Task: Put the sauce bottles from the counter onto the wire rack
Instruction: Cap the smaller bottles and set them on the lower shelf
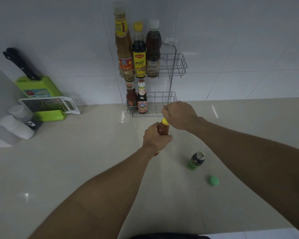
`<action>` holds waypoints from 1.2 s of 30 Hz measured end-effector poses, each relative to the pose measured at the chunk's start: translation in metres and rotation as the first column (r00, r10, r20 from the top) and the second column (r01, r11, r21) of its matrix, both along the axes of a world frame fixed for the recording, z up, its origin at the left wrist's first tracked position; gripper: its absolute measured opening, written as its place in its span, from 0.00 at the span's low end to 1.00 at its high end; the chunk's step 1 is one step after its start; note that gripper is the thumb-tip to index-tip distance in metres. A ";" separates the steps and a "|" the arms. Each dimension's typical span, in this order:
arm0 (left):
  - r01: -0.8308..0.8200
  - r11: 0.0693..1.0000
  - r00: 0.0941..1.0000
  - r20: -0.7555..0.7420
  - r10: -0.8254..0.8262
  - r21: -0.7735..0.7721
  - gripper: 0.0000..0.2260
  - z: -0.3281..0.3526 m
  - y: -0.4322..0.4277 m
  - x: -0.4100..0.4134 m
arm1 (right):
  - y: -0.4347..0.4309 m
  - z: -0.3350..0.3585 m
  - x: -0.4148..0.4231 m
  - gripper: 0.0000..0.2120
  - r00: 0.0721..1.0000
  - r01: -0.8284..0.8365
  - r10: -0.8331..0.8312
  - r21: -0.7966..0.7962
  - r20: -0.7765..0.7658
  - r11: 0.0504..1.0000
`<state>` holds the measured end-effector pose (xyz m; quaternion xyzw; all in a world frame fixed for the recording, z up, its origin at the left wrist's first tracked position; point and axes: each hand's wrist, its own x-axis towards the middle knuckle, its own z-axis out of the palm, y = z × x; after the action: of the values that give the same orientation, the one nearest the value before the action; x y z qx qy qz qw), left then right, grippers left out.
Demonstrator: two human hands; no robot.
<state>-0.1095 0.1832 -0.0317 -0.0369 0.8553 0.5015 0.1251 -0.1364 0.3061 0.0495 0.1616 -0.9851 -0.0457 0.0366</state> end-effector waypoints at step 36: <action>-0.175 0.984 0.979 -0.110 0.172 -0.023 0.47 -0.028 -0.044 -0.116 | -0.005 -0.054 -0.123 0.14 0.999 0.050 -0.033 -0.830 0.038 0.555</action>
<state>-0.2255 0.1393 -0.0601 -0.0863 0.8625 0.4976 0.0341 -0.2596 0.3011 -0.0043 0.1026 -0.8943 0.4243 0.0981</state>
